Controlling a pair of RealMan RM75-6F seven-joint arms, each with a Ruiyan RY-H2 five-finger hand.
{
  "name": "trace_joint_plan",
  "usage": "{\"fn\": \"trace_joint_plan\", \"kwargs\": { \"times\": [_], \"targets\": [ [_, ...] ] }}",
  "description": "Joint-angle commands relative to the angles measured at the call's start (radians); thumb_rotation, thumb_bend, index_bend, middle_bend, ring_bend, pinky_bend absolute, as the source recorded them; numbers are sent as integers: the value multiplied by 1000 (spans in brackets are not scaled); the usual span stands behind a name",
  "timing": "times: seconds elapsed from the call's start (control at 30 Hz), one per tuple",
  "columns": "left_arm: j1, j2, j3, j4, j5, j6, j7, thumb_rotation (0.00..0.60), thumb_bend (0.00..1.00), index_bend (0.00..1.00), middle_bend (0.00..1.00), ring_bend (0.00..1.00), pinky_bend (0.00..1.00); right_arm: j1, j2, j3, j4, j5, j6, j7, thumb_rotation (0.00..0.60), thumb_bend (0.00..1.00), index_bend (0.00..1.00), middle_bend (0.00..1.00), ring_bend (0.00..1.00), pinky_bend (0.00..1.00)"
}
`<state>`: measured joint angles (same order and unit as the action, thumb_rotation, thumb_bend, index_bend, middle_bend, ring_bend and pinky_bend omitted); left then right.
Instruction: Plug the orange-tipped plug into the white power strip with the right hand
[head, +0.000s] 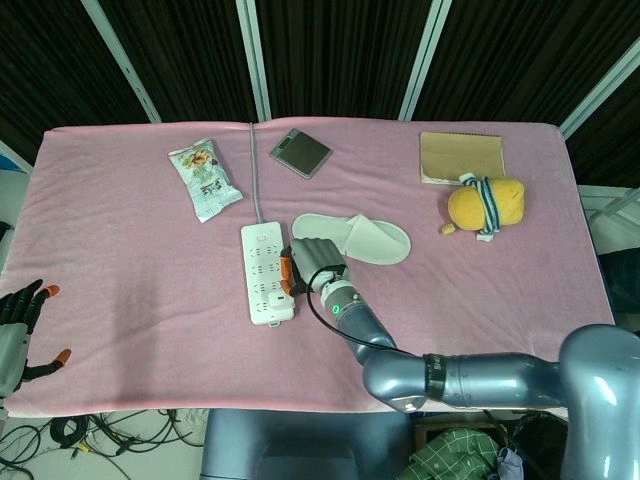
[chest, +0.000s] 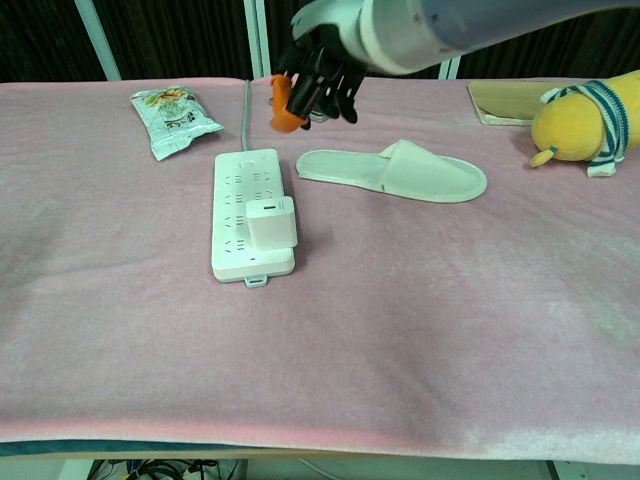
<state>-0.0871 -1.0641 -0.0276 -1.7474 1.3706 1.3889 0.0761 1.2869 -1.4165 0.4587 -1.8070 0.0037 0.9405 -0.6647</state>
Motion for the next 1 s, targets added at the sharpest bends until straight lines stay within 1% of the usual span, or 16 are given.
{"fn": "trace_joint_plan", "kwargs": {
  "times": [0.03,0.1,0.13,0.17,0.2,0.23,0.27,0.3,0.33,0.37,0.47,0.53,0.67,0.73,0.83,1.0],
  "targets": [
    [1,-2,0,0,0,3,7,600,221,98,5,0,0,-141,110,-64,-129,-240,120,59,600,263,353,291,388,425],
    [1,-4,-1,0,-2,6,11,600,221,98,5,0,0,-197,151,-117,-166,-354,180,60,600,188,263,214,308,342],
    [2,-6,-2,-1,-3,7,15,600,221,98,5,0,0,-241,180,-162,-188,-443,229,58,600,173,240,193,287,322],
    [2,-7,-2,-2,-3,8,18,600,222,98,5,0,0,-272,201,-196,-203,-503,260,55,600,159,213,163,259,296],
    [2,-8,-2,-2,-2,9,22,600,222,98,5,0,0,-304,223,-231,-216,-559,288,54,600,153,203,148,243,281],
    [2,-9,-2,-4,-2,12,28,600,222,98,5,0,0,-351,252,-278,-231,-643,327,60,600,150,195,133,228,265],
    [3,-11,-2,-4,-1,14,32,600,222,98,5,0,0,-384,271,-311,-240,-697,355,67,600,146,189,122,218,252],
    [3,-11,-2,-5,-1,14,35,600,222,98,5,0,0,-403,281,-328,-244,-724,371,71,600,141,184,115,212,241],
    [4,-14,-2,-6,0,18,42,600,222,98,5,0,0,-463,310,-384,-259,-808,420,89,600,134,182,113,211,236],
    [5,-15,-2,-7,0,21,46,600,222,98,5,0,0,-502,326,-418,-261,-862,449,106,600,123,180,113,211,230],
    [9,-19,-4,-10,1,32,56,600,221,98,5,0,0,-630,359,-523,-234,-1019,547,172,600,105,169,112,211,220],
    [10,-21,-5,-13,2,38,59,600,221,98,4,0,0,-701,361,-571,-201,-1099,607,215,600,105,164,112,211,217],
    [12,-23,-9,-17,19,57,64,600,221,98,4,0,0,-811,350,-634,-124,-1191,698,284,600,105,158,112,211,214],
    [15,-27,-9,-17,42,76,59,600,222,98,4,0,0,-877,331,-664,-56,-1239,743,328,600,106,153,111,210,209],
    [17,-29,-7,-11,72,95,51,600,222,97,4,0,0,-934,305,-676,15,-1268,766,369,600,106,147,104,207,207],
    [20,-30,-3,-8,91,105,45,600,221,98,4,0,0,-984,274,-660,77,-1284,768,419,600,106,146,102,206,207]
  ]
}}
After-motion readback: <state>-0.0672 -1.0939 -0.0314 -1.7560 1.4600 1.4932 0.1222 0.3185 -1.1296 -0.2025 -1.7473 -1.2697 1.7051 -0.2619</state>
